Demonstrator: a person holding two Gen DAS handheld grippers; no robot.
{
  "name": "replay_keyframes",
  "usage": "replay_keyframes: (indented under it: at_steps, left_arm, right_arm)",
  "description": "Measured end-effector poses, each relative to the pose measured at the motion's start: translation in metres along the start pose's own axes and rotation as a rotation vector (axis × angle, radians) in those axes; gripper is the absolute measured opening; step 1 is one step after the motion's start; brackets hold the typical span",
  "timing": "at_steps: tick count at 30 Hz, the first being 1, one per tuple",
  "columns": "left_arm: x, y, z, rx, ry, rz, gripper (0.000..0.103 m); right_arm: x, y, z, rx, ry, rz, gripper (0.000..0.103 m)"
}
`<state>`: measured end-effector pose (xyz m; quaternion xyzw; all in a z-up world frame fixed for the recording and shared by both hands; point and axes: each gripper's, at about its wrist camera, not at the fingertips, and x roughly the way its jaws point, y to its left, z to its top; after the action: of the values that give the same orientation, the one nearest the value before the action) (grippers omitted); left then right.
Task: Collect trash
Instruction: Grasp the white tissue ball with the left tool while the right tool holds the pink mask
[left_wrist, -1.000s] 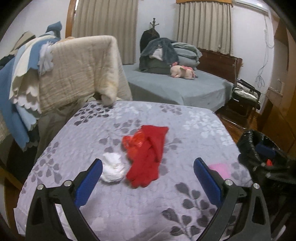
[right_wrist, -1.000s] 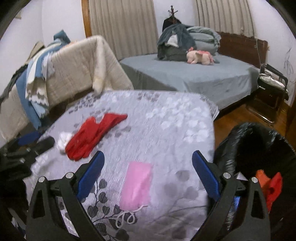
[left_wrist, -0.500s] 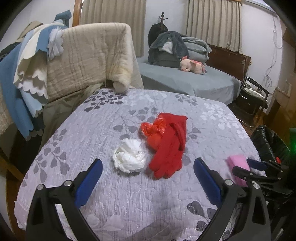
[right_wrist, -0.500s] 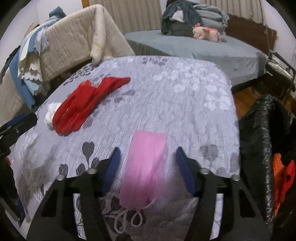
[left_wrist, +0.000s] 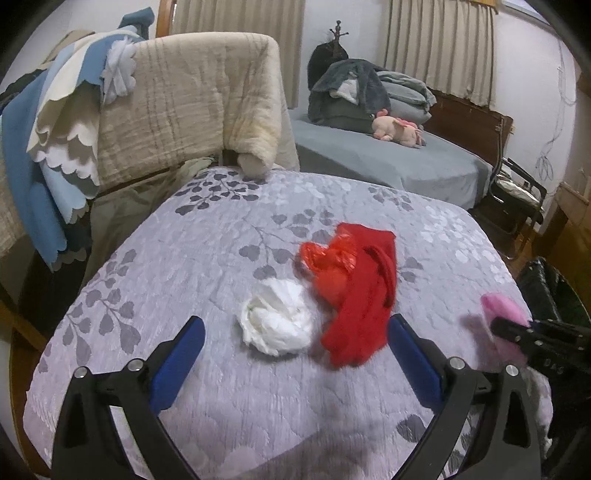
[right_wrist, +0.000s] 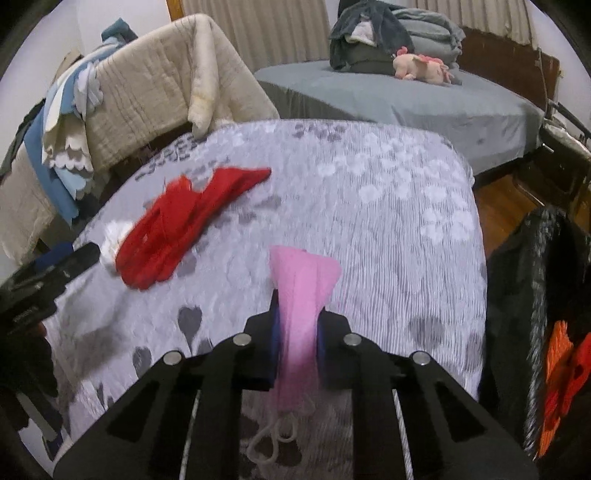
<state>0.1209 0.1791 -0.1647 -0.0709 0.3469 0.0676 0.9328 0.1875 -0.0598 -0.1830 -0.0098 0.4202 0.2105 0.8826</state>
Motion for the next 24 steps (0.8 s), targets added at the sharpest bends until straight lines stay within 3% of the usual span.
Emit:
replay_keyframes:
  at_steps: [4, 18, 24]
  left_arm:
    - [0.011, 0.006, 0.006, -0.007, 0.002, 0.018, 0.095]
    - [0.056, 0.023, 0.007, -0.055, 0.096, -0.007, 0.069]
    - [0.059, 0.025, 0.005, -0.065, 0.112, -0.032, 0.046]
  right_arm:
    - [0.003, 0.001, 0.014, 0.001, -0.017, 0.000, 0.015]
    - [0.011, 0.010, 0.023, -0.025, -0.006, -0.002, 0.015]
    - [0.008, 0.011, 0.023, -0.034, -0.008, -0.008, 0.015]
